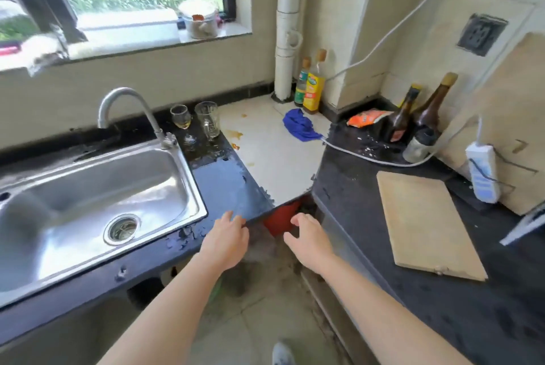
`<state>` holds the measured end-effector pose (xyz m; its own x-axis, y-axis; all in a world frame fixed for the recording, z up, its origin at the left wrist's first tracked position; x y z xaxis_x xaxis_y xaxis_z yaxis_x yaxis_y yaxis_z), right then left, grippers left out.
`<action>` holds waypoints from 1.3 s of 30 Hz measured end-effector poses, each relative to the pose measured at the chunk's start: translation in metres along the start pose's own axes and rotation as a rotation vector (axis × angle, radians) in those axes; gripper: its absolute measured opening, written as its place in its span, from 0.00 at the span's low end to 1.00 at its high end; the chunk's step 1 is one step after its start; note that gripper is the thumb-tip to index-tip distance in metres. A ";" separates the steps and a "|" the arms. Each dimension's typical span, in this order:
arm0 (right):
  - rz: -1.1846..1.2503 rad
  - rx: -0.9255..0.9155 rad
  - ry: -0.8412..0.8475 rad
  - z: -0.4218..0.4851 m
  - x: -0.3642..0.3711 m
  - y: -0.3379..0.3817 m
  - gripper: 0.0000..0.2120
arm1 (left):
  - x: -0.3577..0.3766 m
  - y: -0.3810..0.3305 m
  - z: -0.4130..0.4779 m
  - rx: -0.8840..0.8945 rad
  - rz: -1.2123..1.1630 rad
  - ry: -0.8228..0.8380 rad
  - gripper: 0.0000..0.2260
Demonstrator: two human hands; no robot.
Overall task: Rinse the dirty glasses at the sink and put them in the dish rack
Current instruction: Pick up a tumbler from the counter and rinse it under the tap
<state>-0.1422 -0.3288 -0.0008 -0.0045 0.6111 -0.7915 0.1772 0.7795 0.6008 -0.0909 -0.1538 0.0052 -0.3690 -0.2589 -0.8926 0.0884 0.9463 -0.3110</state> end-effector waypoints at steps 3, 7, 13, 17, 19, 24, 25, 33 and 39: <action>0.002 -0.051 0.047 0.042 0.018 0.038 0.17 | -0.022 0.039 0.023 -0.057 -0.044 -0.036 0.16; -0.032 -0.124 0.105 0.100 0.039 0.077 0.19 | -0.052 0.071 0.064 -0.096 -0.076 -0.096 0.15; -0.059 -0.159 0.166 0.196 0.062 0.115 0.17 | -0.078 0.101 0.149 -0.150 -0.134 -0.056 0.17; -0.088 -0.171 0.194 0.265 0.070 0.125 0.17 | -0.089 0.106 0.211 -0.160 -0.213 -0.048 0.18; -0.104 -0.186 0.174 0.303 0.069 0.128 0.17 | -0.090 0.106 0.243 -0.186 -0.300 -0.033 0.18; -0.166 -0.255 0.126 0.385 0.064 0.146 0.24 | -0.095 0.101 0.305 -0.265 -0.629 0.022 0.22; -0.193 -0.269 0.125 0.399 0.064 0.152 0.25 | -0.097 0.099 0.316 -0.282 -0.730 0.028 0.23; -0.484 -0.378 0.080 0.447 0.076 0.158 0.13 | -0.095 0.094 0.364 -0.295 -0.930 0.093 0.17; -0.473 -0.593 0.026 0.424 0.061 0.167 0.03 | -0.100 0.104 0.353 -0.226 -0.908 0.119 0.10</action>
<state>0.3045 -0.2196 0.0035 0.0270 0.1905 -0.9813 -0.4082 0.8982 0.1632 0.2823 -0.0979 -0.0528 -0.3020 -0.9059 -0.2968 -0.4566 0.4108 -0.7892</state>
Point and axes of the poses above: each hand's wrist, its own z-axis towards the middle knuckle, its own x-axis out of the palm, y = z × x, the point moved 8 cm from there along z, towards the middle knuckle, and after that the axes turned 8 degrees about -x, right-handed, at the moved point
